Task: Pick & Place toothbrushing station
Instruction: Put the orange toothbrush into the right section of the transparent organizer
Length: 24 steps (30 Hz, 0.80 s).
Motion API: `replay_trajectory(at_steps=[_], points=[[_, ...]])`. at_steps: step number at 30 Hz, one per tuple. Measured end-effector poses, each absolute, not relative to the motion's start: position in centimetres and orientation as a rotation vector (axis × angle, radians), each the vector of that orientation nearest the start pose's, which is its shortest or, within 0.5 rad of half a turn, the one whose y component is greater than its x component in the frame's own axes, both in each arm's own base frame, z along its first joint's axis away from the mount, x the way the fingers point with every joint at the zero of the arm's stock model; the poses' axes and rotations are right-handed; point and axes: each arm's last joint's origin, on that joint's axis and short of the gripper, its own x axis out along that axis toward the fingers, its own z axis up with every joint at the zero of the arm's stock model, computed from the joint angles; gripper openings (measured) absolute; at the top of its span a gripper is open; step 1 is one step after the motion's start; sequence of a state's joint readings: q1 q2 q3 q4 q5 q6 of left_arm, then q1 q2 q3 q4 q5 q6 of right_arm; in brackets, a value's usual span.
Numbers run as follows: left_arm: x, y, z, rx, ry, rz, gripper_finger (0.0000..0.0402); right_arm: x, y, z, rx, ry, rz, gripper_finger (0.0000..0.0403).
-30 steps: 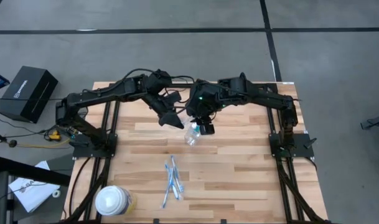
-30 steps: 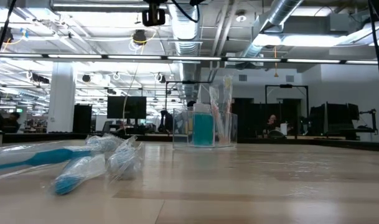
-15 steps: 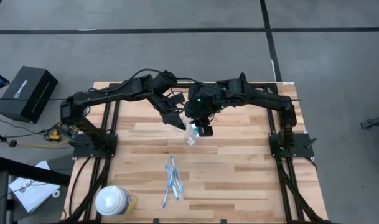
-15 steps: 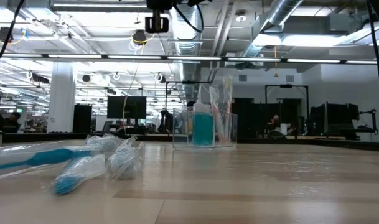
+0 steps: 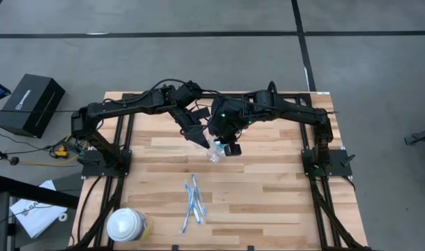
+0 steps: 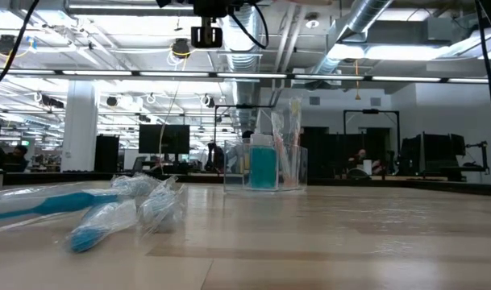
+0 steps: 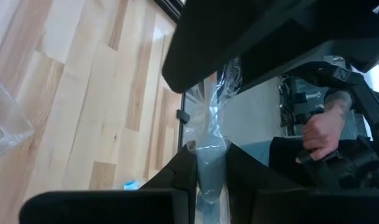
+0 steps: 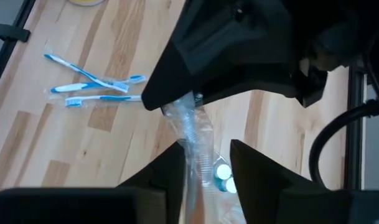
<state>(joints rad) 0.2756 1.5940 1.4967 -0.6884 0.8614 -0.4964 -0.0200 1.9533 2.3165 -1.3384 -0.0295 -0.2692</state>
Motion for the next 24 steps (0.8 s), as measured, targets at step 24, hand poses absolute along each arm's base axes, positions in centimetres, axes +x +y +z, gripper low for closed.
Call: replay_trajectory(at_steps=[24], points=[[33.0, 8.4, 34.5, -0.86, 0.747, -0.386, 0.0038, 37.8, -1.9, 41.0, -0.244, 0.994, 0.135, 0.0009]])
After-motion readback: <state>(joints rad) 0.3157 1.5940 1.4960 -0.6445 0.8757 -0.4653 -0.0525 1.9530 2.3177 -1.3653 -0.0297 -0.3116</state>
